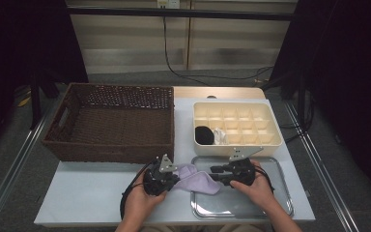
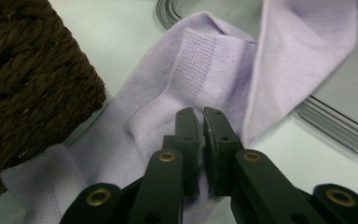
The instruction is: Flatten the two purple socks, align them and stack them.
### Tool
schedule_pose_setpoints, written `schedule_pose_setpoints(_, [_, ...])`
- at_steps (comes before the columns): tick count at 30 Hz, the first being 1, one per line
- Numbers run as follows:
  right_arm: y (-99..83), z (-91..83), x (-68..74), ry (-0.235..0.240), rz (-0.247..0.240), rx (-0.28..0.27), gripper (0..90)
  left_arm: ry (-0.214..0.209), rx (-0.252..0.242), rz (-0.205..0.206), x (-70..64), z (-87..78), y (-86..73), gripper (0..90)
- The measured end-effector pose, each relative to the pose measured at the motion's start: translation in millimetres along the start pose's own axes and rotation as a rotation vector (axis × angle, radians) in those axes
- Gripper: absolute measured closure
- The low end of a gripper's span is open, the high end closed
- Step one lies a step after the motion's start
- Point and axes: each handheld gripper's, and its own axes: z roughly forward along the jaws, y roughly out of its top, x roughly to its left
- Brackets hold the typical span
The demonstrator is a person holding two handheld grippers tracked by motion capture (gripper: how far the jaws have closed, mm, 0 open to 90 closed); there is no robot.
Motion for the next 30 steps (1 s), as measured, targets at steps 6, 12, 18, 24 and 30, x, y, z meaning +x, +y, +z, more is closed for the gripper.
schedule_pose_setpoints(6, [-8.5, -2.9, 18.1, 0.054, -0.012, 0.009, 62.9, 0.002, -0.004, -0.005, -1.1, 0.3, -0.1, 81.6])
schedule_pose_setpoints(12, [-10.3, -1.0, 26.2, 0.076, -0.031, 0.042, 71.2, 0.010, 0.000, -0.015, -0.9, -0.8, 0.0, 76.9])
schedule_pose_setpoints(18, [-8.7, 3.2, 27.4, 0.111, -0.057, 0.079, 86.8, 0.020, -0.059, -0.048, 8.6, -8.9, 5.2, 61.9])
schedule_pose_setpoints(24, [-7.7, 5.5, 28.7, 0.119, -0.076, 0.096, 90.0, -0.027, -0.072, -0.034, 10.3, -0.2, 12.4, 51.7])
schedule_pose_setpoints(30, [-7.2, 6.5, 28.4, 0.118, -0.079, 0.098, 90.0, -0.038, -0.029, 0.012, 6.8, 14.0, 13.9, 57.3])
